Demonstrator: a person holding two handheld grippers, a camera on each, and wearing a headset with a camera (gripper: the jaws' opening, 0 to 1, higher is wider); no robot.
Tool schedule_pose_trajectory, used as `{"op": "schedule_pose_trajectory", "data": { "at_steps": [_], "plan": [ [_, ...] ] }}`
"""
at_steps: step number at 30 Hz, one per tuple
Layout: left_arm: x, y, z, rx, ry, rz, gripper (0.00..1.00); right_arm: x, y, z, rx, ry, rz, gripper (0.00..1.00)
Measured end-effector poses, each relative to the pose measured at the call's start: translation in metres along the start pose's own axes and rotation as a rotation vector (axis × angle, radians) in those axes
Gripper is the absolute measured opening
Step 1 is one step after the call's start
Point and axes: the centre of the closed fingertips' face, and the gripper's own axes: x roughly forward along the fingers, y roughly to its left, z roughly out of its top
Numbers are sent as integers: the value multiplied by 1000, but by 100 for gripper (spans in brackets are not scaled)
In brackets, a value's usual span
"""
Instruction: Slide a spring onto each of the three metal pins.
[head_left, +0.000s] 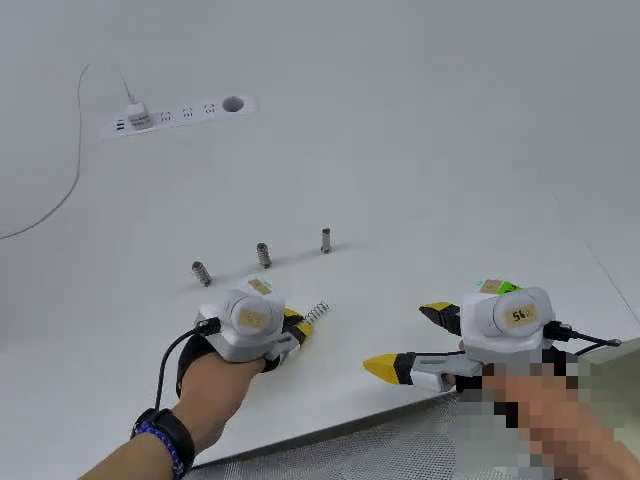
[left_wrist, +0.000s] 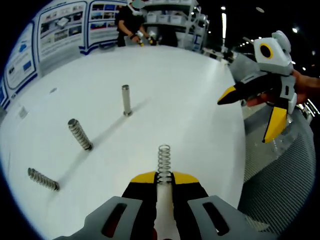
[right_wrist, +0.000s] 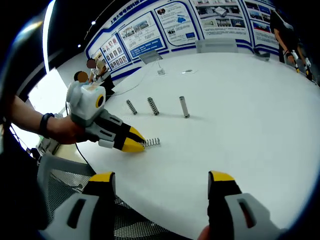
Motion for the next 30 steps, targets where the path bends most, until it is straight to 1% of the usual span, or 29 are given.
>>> {"op": "schedule_pose_trajectory", "data": {
  "at_steps": [2,3,6,8,11,18,21,24,30],
  "plan": [
    [-2,-3,-5,-4,6,-1,10,1,0,-1,3,1,2,77],
    [-4,-6,-9,-3,11,-4,10,2,1,-1,6,2,5,77],
    [-10,-12,-15,4,13,-9,10,2,3,-1,10,4,10,77],
    [-14,-15,-17,-3,10,-11,10,3,5,-1,10,3,15,77],
    [-19,-17,-18,-10,5,-9,10,4,6,-1,8,7,20,77],
    [-35,-15,-10,-25,-29,0,10,7,11,0,13,5,39,75],
    [-42,-18,-7,-1,-37,-4,10,9,14,1,18,2,53,74],
    [-49,-19,-3,6,-46,-9,10,11,19,5,31,-9,76,71],
    [-59,-28,11,34,-73,-26,10,17,30,13,58,-24,128,64]
  ]
}}
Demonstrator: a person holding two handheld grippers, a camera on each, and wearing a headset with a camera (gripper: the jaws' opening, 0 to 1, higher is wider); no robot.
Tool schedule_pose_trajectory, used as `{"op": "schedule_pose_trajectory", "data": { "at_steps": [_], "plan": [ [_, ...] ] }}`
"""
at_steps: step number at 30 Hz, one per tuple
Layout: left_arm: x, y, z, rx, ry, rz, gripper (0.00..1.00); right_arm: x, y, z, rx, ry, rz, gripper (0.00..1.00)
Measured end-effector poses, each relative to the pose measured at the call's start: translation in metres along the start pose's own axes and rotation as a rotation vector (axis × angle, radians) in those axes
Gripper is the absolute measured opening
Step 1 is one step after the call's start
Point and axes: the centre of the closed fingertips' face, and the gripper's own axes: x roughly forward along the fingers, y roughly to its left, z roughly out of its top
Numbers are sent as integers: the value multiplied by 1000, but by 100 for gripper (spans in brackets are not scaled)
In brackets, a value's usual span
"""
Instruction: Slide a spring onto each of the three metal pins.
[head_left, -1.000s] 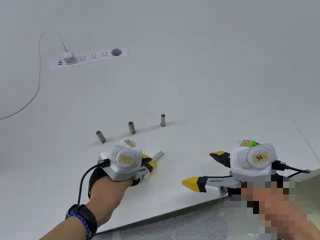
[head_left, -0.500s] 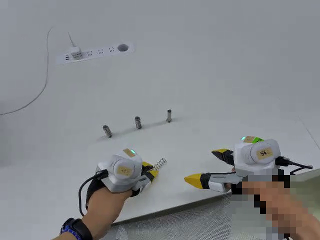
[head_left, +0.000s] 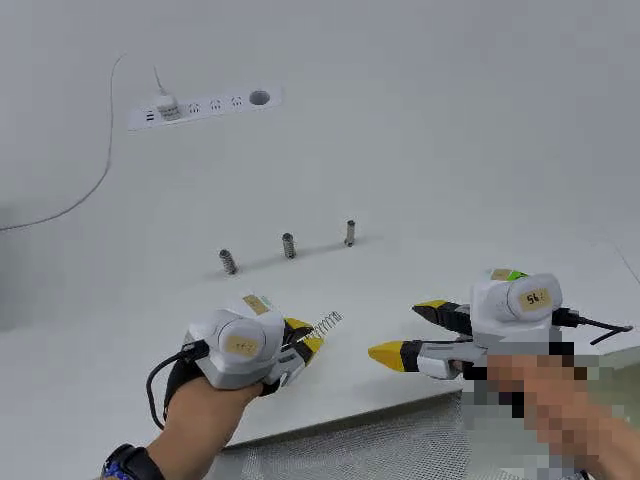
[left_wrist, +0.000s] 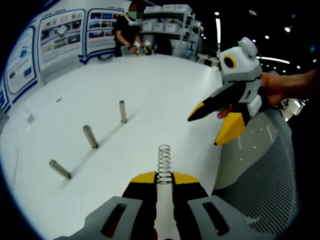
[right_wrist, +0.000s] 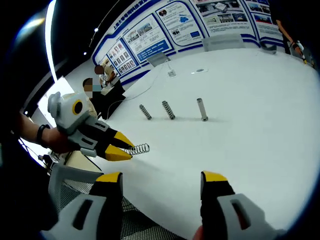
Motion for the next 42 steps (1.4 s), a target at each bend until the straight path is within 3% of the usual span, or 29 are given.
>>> {"op": "schedule_pose_trajectory", "data": {
  "at_steps": [8,15,30,42],
  "plan": [
    [-4,-9,17,24,-32,-17,10,10,16,13,3,-9,67,55],
    [-5,-15,23,32,-45,-28,10,13,25,18,25,-15,108,45],
    [-8,-27,26,85,-44,-70,10,22,38,26,68,-20,164,29],
    [-8,-29,21,114,-24,-96,10,21,47,28,94,-4,202,21]
  ]
}}
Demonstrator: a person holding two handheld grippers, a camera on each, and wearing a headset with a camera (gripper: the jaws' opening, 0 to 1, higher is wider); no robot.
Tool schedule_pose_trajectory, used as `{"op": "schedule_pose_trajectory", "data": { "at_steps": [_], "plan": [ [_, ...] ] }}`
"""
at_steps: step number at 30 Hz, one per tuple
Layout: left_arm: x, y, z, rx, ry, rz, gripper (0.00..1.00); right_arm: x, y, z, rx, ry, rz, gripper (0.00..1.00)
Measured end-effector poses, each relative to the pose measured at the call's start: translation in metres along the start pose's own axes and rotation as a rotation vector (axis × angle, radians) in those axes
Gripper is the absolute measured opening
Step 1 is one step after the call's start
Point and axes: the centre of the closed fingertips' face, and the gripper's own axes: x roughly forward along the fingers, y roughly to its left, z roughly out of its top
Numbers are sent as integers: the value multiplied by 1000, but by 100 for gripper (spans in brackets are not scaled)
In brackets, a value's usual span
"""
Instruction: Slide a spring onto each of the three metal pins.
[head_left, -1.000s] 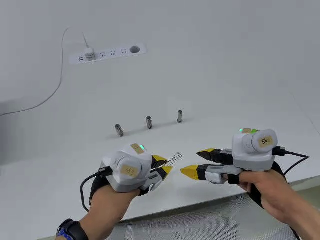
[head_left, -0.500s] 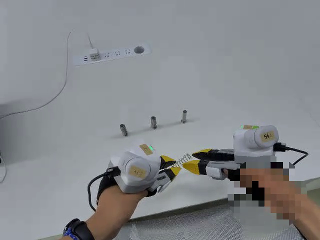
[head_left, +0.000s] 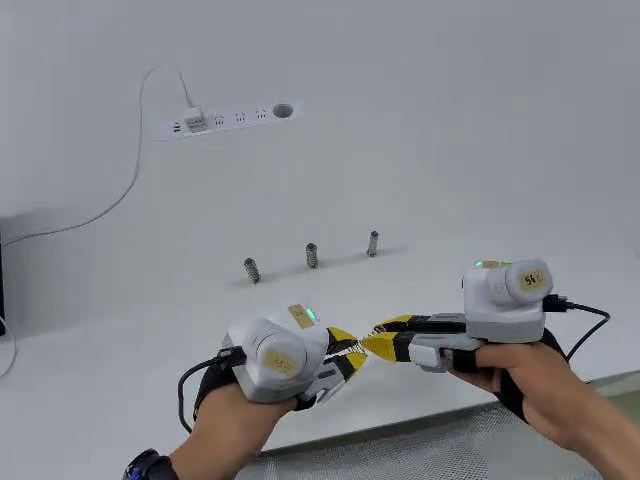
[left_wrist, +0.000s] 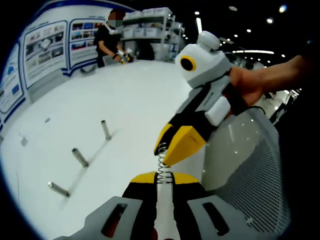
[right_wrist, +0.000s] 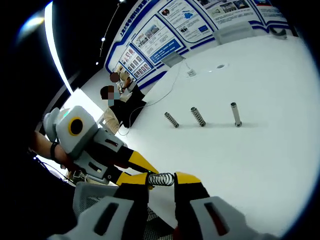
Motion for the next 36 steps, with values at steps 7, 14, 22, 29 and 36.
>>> {"op": "schedule_pose_trajectory", "data": {
  "at_steps": [7,14,22,29,36],
  "plan": [
    [3,0,8,27,-7,-7,10,-7,0,7,-6,-4,-7,18],
    [4,-2,13,82,-13,-16,10,-9,3,9,-17,4,6,17],
    [3,-3,22,106,-40,-55,10,-11,16,16,-57,27,45,12],
    [1,1,37,122,-75,-73,10,-17,19,28,-197,85,38,12],
    [-5,3,59,104,-140,-110,9,-27,25,46,-430,190,53,12]
  ]
}}
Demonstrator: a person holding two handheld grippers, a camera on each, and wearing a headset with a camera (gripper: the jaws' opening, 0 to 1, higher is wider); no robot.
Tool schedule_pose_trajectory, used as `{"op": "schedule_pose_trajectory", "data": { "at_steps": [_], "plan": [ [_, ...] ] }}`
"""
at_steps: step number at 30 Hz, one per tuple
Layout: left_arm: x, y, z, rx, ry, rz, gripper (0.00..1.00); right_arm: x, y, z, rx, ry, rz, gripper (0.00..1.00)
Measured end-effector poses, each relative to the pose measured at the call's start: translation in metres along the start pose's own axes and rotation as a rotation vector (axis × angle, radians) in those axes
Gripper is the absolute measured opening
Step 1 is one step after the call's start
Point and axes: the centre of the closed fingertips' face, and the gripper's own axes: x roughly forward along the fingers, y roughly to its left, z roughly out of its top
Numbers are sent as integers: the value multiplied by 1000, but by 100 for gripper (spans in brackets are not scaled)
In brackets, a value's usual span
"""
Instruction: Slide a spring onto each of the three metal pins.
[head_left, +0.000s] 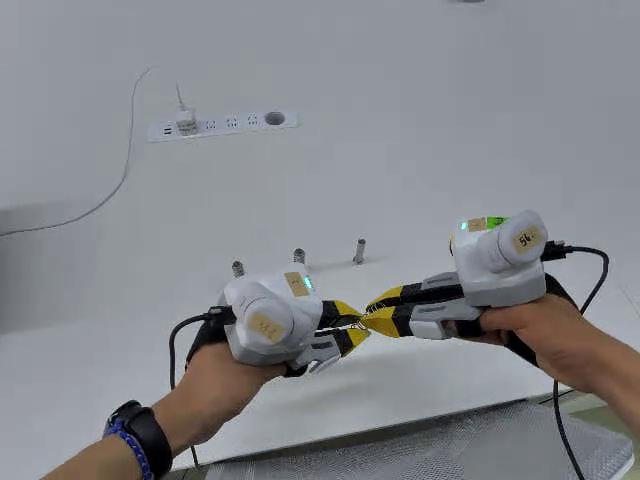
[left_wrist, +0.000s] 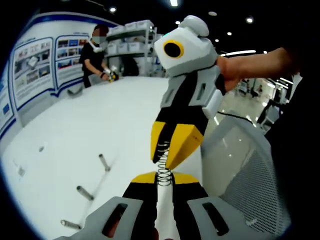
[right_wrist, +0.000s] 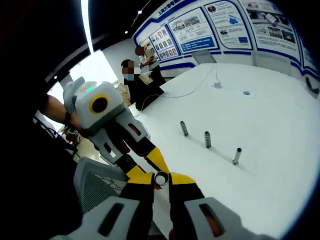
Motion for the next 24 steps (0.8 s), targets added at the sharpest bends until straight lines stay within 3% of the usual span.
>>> {"op": "schedule_pose_trajectory", "data": {
  "at_steps": [7,10,14,19,24],
  "plan": [
    [-2,3,21,21,-45,-11,9,-13,1,14,-140,65,36,12],
    [-2,3,28,32,-59,-21,9,-18,2,15,-194,116,61,12],
    [-3,1,32,44,-66,-27,9,-21,2,15,-260,172,79,13],
    [-5,0,37,35,-85,-37,9,-20,7,17,-321,200,97,13],
    [-6,-2,36,60,-75,-48,9,-19,10,14,-359,224,124,13]
  ]
}}
